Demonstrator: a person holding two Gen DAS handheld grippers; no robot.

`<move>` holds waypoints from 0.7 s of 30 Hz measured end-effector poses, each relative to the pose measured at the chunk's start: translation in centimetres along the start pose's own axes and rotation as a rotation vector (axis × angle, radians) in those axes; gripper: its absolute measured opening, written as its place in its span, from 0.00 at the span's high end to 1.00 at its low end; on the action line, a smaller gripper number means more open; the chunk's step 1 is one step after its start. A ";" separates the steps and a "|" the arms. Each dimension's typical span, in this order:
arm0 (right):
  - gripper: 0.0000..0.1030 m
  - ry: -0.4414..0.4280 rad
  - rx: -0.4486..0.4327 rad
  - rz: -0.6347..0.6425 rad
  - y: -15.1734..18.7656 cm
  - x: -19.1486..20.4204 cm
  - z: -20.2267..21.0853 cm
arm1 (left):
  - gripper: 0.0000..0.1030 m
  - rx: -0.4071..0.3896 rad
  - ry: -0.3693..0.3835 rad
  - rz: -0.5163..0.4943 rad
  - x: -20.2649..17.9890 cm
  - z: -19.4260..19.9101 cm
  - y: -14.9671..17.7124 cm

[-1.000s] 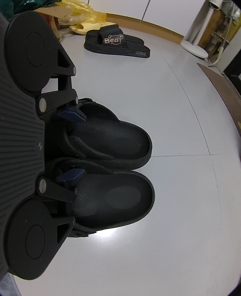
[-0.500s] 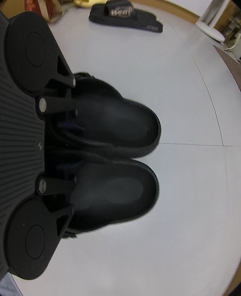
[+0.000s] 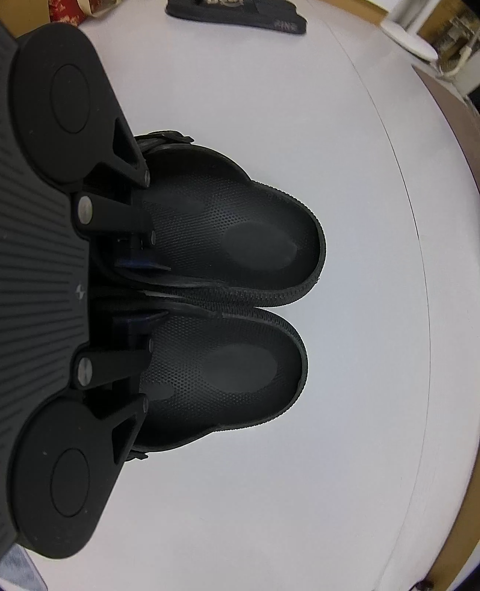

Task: Organize scattered shoes
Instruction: 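Lift the black clogs off the floor with the right tool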

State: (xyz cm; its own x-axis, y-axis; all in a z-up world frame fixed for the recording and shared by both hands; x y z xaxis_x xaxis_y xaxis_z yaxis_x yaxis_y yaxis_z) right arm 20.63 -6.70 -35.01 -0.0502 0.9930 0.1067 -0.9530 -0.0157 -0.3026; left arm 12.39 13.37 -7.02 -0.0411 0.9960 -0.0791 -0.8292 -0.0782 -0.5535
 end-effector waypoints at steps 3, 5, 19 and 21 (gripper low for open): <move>0.74 -0.002 0.026 -0.051 -0.4 -1.6 -0.1 | 0.03 -0.002 0.009 -0.006 -0.5 0.1 0.0; 0.71 -0.020 0.043 -0.097 -0.7 -2.3 -0.2 | 0.03 -0.002 0.018 -0.014 -0.9 0.2 0.0; 0.46 0.034 0.185 -0.029 -1.3 -2.5 -3.0 | 0.03 0.021 0.014 -0.048 -1.3 -0.8 0.5; 0.40 0.052 0.220 -0.008 -1.3 -3.0 -3.6 | 0.03 0.028 0.008 -0.053 -1.4 -1.0 0.6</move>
Point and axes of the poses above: each gripper's, at about its wrist camera, not at the fingertips, and z roughly against the way its jaws point, x to its left, y to its underside, the point moved 3 cm from there along -z, roughly the way its jaws point, and after that the axes turned 9 degrees about -x, right-handed, at the moved point
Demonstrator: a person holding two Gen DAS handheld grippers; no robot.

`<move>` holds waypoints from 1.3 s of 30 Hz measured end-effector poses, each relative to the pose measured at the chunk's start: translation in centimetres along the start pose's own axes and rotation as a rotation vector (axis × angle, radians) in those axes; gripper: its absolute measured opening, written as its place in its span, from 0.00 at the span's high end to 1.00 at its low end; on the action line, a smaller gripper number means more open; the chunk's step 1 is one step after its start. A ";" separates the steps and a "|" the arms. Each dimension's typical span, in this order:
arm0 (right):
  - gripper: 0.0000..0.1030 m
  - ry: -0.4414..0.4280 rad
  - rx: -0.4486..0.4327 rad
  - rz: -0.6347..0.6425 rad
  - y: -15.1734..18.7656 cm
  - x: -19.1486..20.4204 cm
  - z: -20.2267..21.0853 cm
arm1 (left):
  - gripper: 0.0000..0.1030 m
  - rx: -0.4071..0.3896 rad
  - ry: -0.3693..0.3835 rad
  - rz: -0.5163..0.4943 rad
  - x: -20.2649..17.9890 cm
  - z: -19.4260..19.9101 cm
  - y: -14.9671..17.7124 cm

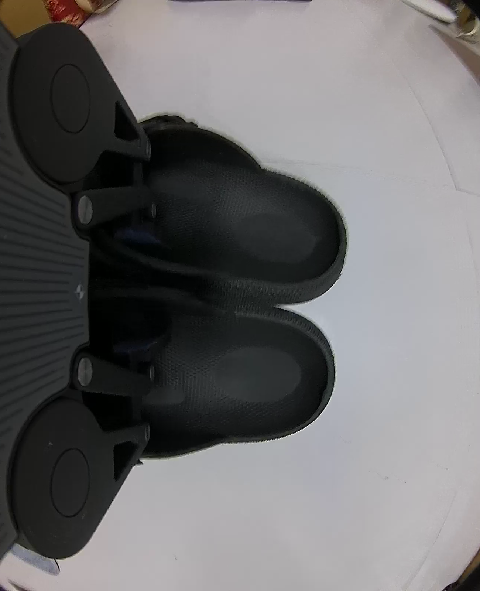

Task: Organize scattered shoes
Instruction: 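Lift the black clogs off the floor with the right tool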

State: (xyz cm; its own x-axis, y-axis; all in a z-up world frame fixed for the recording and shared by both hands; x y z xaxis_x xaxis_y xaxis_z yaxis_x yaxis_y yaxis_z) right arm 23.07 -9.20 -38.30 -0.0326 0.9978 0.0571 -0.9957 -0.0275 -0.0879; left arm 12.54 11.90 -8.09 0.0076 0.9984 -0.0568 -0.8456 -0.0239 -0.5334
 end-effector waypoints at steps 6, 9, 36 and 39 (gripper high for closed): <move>0.35 -0.039 0.122 -0.010 -0.5 -1.0 -1.8 | 0.03 0.016 -0.006 -0.006 -0.5 -0.7 0.2; 0.35 -0.031 0.161 -0.005 -1.0 -0.9 -2.3 | 0.03 0.033 -0.026 -0.021 -0.3 -1.4 0.2; 0.74 -0.094 -0.154 -0.085 2.0 -6.6 4.9 | 0.03 0.005 -0.027 -0.052 -2.9 -0.8 -0.7; 0.75 -0.090 -0.227 -0.101 2.2 -7.1 7.1 | 0.03 -0.019 -0.003 -0.054 -3.8 -0.1 -1.1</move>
Point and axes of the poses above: each gripper's, at about its wrist camera, not at the fingertips, and z roughly against the way its jaws point, x to its left, y to its underside, the point moved 3 cm from there along -z, roughly the way its jaws point, and after that the axes turned 9 degrees about -x, right-handed, at the moved point
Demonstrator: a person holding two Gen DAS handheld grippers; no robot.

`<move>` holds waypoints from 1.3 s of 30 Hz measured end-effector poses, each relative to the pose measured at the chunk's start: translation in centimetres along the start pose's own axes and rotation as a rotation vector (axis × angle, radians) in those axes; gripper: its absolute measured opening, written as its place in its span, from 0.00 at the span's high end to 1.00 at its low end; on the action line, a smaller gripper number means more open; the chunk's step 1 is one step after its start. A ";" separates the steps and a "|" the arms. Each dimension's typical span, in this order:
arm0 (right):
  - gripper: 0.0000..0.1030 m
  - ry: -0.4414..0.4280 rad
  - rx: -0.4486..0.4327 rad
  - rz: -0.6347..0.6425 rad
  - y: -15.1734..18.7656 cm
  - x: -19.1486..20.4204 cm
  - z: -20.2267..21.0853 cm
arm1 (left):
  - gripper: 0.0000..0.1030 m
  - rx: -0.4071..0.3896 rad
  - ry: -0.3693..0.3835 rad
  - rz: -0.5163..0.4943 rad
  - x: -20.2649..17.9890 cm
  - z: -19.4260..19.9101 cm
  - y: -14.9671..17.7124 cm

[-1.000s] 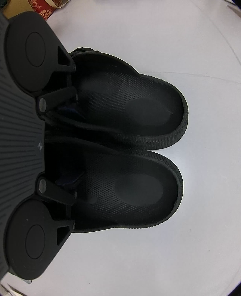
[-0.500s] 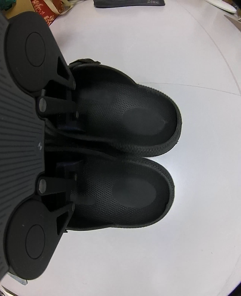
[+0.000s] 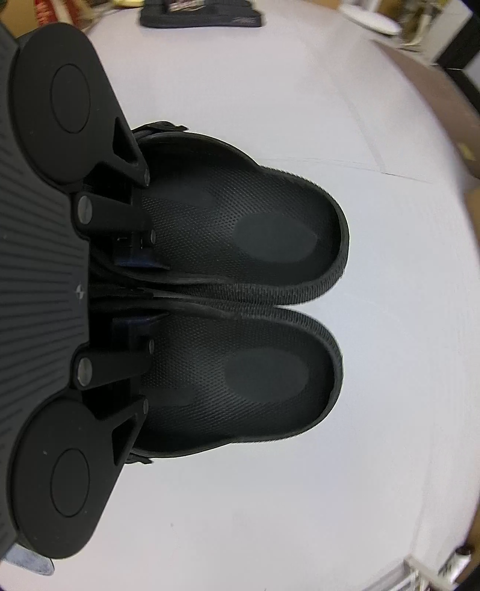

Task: Organize scattered shoes
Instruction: 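Lift the black clogs off the floor with the right tool, then carry the black clogs with the right tool up to the rack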

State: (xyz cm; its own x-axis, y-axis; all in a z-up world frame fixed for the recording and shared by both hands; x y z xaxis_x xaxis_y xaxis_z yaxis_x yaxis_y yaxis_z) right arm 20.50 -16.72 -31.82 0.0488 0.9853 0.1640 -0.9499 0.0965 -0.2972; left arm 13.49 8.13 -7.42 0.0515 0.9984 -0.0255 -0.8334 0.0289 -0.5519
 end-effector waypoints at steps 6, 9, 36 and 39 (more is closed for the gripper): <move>0.76 0.009 -0.129 0.001 0.8 1.7 6.1 | 0.03 -0.030 0.048 -0.011 -1.8 1.1 -0.4; 0.76 -0.002 -0.203 -0.002 1.4 0.9 8.3 | 0.03 -0.052 0.062 -0.005 -2.1 2.0 -0.4; 0.80 0.179 -0.615 0.021 -2.3 -2.9 25.8 | 0.05 -0.162 0.201 -0.015 -5.2 5.6 -1.3; 0.80 0.204 -0.644 0.011 -2.7 -3.1 28.7 | 0.05 -0.173 0.267 0.038 -5.4 6.5 -1.3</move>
Point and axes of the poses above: each gripper's, at about its wrist camera, not at the fingertips, and z roughly against the way its jaws point, x to its left, y to its underside, the point moved 3 cm from there along -z, roughly the way its jaws point, and after that the axes turned 9 degrees about -x, right-handed, at the moved point
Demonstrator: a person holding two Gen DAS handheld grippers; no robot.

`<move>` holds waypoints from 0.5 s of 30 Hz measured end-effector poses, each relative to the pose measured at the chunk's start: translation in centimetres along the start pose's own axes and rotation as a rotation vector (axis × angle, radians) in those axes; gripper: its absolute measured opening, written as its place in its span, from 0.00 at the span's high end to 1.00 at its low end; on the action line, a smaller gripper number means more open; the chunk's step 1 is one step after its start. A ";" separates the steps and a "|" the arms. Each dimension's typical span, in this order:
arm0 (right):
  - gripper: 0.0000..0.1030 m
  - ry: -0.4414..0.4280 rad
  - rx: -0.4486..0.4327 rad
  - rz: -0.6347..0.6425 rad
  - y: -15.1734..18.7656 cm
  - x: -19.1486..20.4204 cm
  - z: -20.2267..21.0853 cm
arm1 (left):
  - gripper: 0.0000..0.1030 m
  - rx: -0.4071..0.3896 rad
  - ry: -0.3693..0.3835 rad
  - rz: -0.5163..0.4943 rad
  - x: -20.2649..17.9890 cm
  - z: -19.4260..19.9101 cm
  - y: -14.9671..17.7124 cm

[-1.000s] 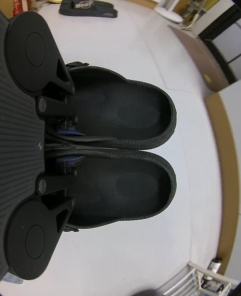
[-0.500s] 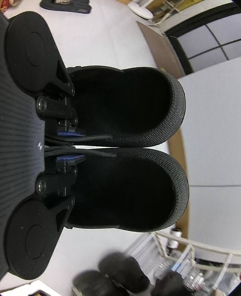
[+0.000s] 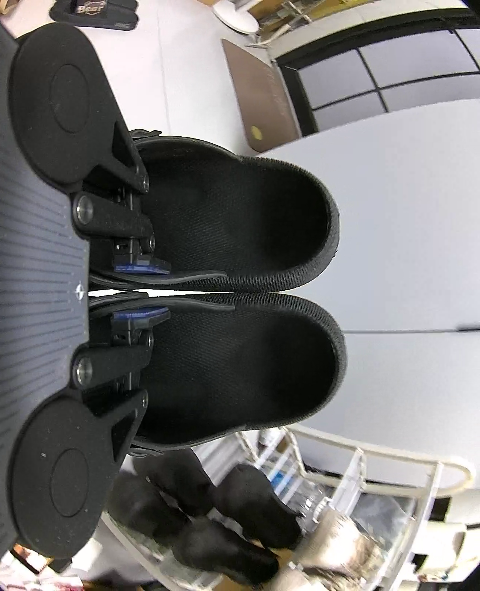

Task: Organize scattered shoes
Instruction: 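Carry the black clogs with the right tool up to the rack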

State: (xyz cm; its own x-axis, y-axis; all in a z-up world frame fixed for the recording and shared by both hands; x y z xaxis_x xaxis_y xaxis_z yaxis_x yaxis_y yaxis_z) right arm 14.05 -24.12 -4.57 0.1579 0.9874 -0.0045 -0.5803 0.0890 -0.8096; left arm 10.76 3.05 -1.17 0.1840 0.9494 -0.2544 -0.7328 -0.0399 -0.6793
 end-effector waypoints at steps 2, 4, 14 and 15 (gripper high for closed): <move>0.81 0.026 -0.018 -0.006 -1.3 -0.5 1.1 | 0.05 -0.017 0.035 0.022 -0.5 0.6 -0.1; 0.81 0.058 -0.033 -0.006 -2.7 -1.4 2.1 | 0.05 -0.033 0.055 0.025 -1.0 1.1 -0.2; 0.81 0.210 -0.159 -0.017 -10.8 -5.8 8.8 | 0.05 -0.083 0.104 0.045 -2.1 2.6 -0.5; 0.81 0.224 -0.173 -0.019 -11.8 -6.2 9.3 | 0.05 -0.088 0.107 0.048 -2.1 2.8 -0.6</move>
State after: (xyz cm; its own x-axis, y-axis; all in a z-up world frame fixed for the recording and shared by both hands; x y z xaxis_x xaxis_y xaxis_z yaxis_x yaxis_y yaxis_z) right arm 12.48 -30.10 10.48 0.3514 0.9306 -0.1021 -0.4338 0.0653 -0.8986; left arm 8.96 1.99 1.65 0.2224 0.9072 -0.3570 -0.6829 -0.1163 -0.7212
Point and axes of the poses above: each gripper's, at about its wrist camera, not at the fingertips, and z roughly against the way its jaws point, x to its left, y to its underside, the point moved 3 cm from there along -z, roughly the way its jaws point, and after that the axes turned 9 degrees about -x, right-handed, at the moved point
